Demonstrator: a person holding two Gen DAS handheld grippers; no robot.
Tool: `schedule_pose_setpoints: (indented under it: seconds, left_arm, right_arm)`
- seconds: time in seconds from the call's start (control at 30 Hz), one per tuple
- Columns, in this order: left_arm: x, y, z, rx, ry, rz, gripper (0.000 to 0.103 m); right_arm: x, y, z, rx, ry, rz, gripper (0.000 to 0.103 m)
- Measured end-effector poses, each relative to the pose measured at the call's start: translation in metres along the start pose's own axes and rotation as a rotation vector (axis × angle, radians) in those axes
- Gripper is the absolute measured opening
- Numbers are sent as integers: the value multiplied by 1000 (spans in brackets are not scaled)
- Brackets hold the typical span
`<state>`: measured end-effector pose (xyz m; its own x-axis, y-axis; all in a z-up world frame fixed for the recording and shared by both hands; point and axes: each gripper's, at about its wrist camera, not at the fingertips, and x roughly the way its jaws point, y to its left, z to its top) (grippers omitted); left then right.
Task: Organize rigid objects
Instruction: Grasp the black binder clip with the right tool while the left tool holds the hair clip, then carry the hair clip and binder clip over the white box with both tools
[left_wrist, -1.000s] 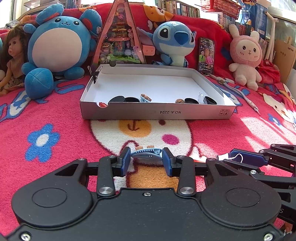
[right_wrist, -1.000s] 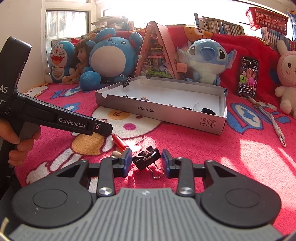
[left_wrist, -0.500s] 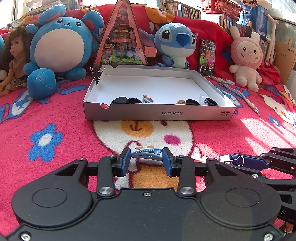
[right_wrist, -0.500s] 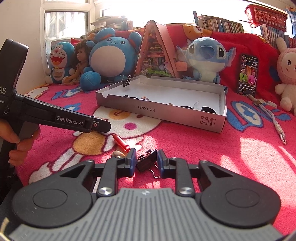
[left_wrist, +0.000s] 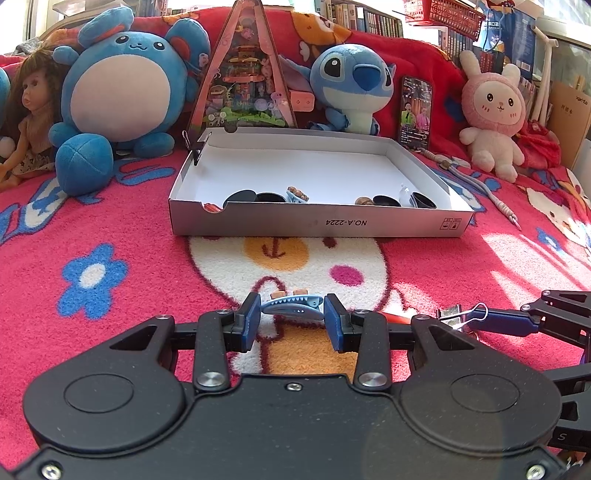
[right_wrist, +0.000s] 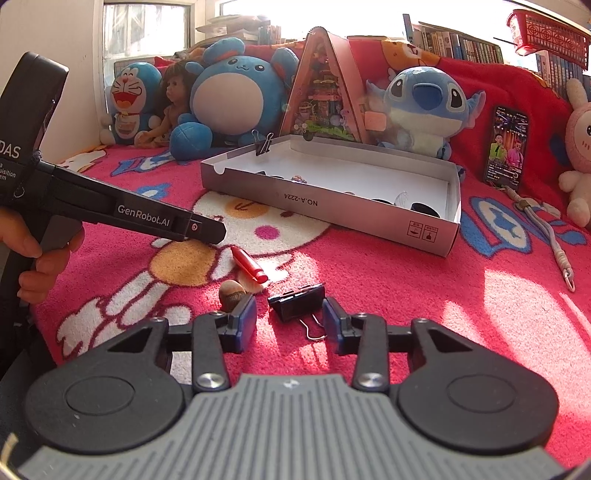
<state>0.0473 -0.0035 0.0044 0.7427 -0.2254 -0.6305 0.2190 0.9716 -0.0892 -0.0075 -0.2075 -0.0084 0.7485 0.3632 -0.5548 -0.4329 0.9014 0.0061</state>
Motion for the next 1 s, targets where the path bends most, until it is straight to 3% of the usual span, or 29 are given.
schedule_pose_setpoints:
  seconds: [0.27, 0.33, 0.4, 0.73, 1.0]
  left_arm:
    - [0, 0, 1, 0, -3, 2, 36]
    - [1, 1, 1, -3, -3, 3, 36]
    - [1, 1, 1, -6, -3, 4, 36]
    - [2, 1, 7, -23, -19, 11, 36]
    - [3, -2, 23, -28, -48, 7, 36]
  right_arm:
    - [11, -10, 9, -35, 46, 29, 60]
    - [10, -10, 10, -28, 45, 45, 42]
    - [10, -9, 11, -8, 41, 36, 42]
    - [12, -9, 28, 132, 12, -146, 41]
    - [22, -21, 44, 223, 9, -207, 41]
